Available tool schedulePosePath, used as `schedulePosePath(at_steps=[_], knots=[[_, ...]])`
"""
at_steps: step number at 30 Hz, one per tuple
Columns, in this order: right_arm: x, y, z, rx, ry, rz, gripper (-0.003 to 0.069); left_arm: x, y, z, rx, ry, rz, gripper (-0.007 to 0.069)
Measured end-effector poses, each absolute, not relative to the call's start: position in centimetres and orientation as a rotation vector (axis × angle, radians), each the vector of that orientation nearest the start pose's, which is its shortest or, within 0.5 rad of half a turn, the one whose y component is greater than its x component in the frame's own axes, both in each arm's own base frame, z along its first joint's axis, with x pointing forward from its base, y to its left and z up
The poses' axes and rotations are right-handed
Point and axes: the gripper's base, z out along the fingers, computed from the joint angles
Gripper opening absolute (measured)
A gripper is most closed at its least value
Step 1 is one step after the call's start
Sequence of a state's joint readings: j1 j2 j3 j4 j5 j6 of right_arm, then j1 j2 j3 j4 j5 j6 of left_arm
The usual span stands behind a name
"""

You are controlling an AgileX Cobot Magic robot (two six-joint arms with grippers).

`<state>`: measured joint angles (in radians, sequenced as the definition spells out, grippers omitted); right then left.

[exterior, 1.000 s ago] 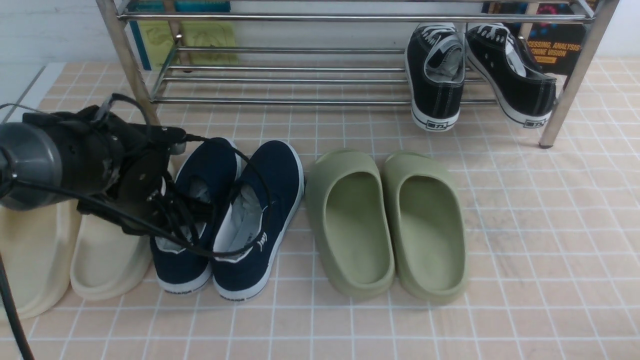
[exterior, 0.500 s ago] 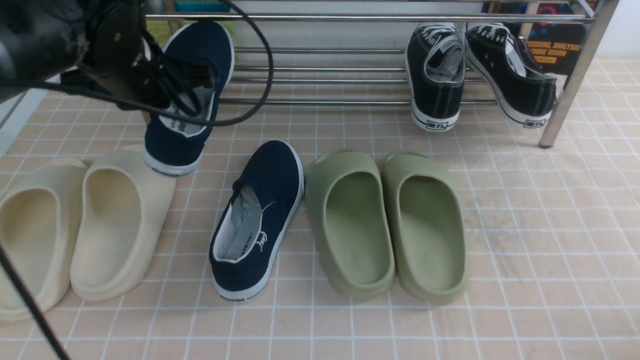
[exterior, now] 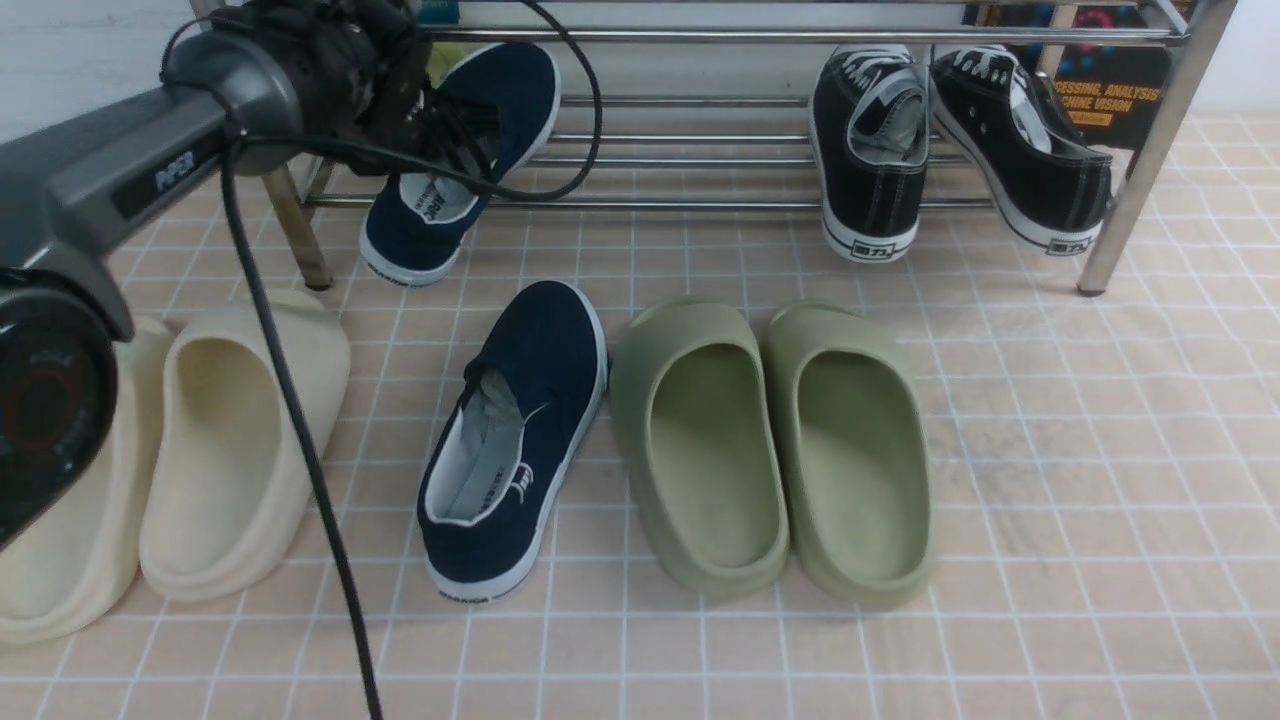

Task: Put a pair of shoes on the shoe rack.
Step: Use the left arm to put a shoe into the shoe rack

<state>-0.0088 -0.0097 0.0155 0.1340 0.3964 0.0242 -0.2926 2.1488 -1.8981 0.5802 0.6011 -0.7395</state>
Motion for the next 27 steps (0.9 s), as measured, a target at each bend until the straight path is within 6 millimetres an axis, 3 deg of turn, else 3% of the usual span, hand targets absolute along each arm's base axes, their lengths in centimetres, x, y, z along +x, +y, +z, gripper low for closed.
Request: schedulePosePath(at_steps=[14,18,23,27], knots=[[5.2,0.4,17.3,0.112,1.881,0.144,0.0208,50.8,-10.4,26.4,-0.268,2.122,-0.038,0.0076],[5.2,0.4,17.3,0.111,1.881,0.143,0.0210,51.0,-10.2,26.7,-0.238,2.092,-0.028,0.0153],[5.2,0.4,17.3,0.110,1.881,0.142,0.0218,51.0,-10.1,27.2,-0.232,2.076,-0.013,0.0389],[5.2,0.4,17.3,0.110,1.881,0.142,0.0222,50.3,-9.6,27.8,-0.276,2.120,0.036,0.0455]])
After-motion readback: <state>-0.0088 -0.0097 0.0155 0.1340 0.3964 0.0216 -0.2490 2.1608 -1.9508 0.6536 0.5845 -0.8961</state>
